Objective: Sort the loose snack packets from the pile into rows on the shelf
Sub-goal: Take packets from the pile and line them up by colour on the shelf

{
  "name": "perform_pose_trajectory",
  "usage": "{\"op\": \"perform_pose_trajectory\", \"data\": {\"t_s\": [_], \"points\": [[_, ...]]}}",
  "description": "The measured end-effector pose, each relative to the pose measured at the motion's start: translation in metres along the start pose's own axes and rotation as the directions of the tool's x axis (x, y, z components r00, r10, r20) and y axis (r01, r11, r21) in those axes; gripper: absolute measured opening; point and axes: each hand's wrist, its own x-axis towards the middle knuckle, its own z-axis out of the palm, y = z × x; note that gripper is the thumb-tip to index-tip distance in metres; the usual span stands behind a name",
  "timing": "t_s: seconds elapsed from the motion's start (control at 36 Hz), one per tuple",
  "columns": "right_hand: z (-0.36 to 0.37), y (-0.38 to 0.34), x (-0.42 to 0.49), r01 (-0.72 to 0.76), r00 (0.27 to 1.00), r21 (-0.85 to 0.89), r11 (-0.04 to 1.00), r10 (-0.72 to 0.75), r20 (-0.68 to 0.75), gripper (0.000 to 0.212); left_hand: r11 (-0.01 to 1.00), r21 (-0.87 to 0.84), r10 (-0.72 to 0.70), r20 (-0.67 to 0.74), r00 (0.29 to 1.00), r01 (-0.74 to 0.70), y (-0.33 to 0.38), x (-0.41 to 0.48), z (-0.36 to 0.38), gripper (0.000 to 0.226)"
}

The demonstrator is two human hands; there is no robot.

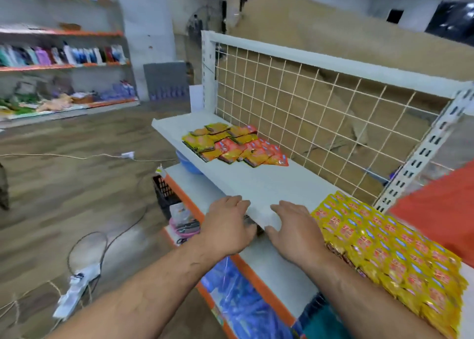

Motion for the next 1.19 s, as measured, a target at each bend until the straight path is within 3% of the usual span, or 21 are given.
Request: {"op": "perform_pose_trajectory", "data": {"t_s": [0.11,0.58,0.75,0.92,1.08,1.19], "points": [[0.006,-0.025,0.039,0.015,1.0,0.007,1.0,-0.015,0.021,0.058,1.0,0.01,-0.027,0.053,0.998,0.026,-0.033,0.018,-0.008,0.066],[0.054,-0.081,0.24,0.101,0.992,0.126,0.987,-0.111,0.067,0.059,0.992,0.05,-0.12,0.096,0.988,0.115,-0.168,0.153,0.012,0.07],[0.059,-0.098,0.308,0.115,0.992,0.143,0.983,-0.122,0.044,0.042,0.989,0.042,-0.145,0.063,0.987,0.143,-0.206,0.208,0.009,0.063],[0.065,-0.114,0.348,0.074,0.997,0.133,0.988,-0.076,0.006,0.028,0.987,0.019,-0.163,0.117,0.98,0.162,-0.243,0.247,0.015,0.045],[0.071,-0.134,0.377,0.0,0.999,0.141,0.99,0.004,-0.032,0.034,0.958,0.165,-0.255,0.129,0.958,0.233,-0.277,0.282,0.015,0.038],[0.072,-0.149,0.392,-0.064,0.997,0.087,0.994,0.068,-0.034,0.043,0.919,0.316,-0.297,0.157,0.942,0.237,-0.297,0.301,0.01,0.061]]}}
